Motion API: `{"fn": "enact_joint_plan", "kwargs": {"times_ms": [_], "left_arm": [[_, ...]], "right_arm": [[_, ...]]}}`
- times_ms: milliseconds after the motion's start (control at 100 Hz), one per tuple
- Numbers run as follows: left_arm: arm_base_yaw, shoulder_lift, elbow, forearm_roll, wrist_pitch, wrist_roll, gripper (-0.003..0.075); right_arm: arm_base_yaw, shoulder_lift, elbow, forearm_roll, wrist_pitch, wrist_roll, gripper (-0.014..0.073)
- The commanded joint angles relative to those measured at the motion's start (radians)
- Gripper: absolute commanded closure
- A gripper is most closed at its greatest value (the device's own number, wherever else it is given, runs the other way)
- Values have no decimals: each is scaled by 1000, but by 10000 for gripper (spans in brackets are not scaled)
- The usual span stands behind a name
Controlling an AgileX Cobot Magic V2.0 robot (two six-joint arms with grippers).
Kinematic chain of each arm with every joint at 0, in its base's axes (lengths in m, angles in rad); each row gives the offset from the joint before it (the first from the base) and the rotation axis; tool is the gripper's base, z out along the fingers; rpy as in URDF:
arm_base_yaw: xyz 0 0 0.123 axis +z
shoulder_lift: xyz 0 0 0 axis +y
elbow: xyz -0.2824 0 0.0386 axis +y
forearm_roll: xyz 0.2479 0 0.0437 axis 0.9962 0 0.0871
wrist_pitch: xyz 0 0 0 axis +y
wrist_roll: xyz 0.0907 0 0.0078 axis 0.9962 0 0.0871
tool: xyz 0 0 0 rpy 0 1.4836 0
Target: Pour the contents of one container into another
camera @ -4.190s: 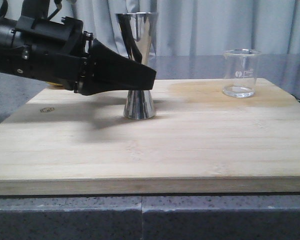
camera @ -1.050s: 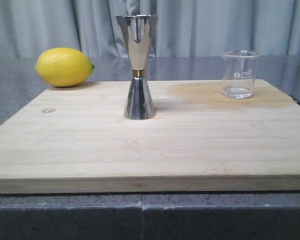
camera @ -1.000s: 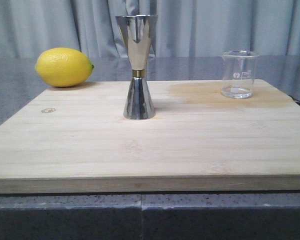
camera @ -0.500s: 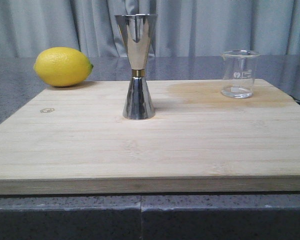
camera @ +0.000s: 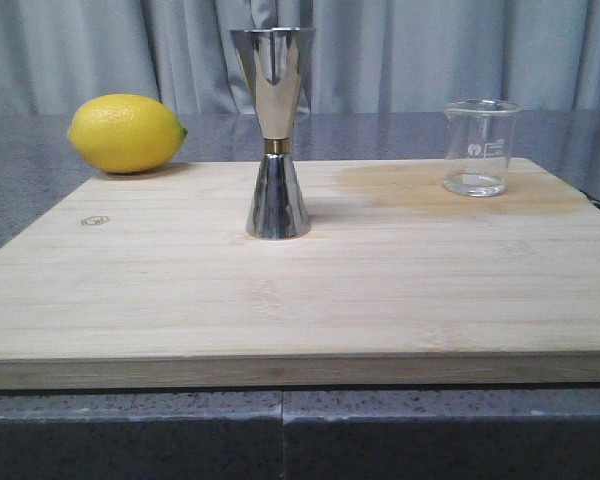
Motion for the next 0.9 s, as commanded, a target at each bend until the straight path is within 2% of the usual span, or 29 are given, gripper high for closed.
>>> {"fn": "enact_joint_plan", "kwargs": {"times_ms": [0, 570, 600, 680, 720, 790, 820, 830, 890], "left_arm": [[0, -18, -27, -24, -8, -5, 739], [0, -18, -27, -19, -12, -5, 739], [0, -18, -27, 12, -12, -5, 739], [0, -18, -29, 238, 26, -15, 739], [0, -18, -35, 327, 45, -60, 739], [0, -18, -48, 530, 66, -287, 739], [0, -18, -50, 638, 66, -415, 739], [0, -18, -52, 729, 66, -521, 739], [0, -20, -52, 949, 64, -782, 739]], "right_arm": [[-3, -12, -25, 14, 41, -5, 666], [-3, -12, -25, 14, 33, -5, 666], [-3, -12, -25, 14, 33, -5, 666], [-3, -12, -25, 14, 33, -5, 665], [-3, -12, -25, 14, 33, -5, 666], [-3, -12, -25, 14, 33, -5, 666], [-3, -12, -25, 14, 33, -5, 666], [-3, -12, -25, 14, 33, -5, 666], [-3, -12, -25, 14, 33, -5, 666]]}}
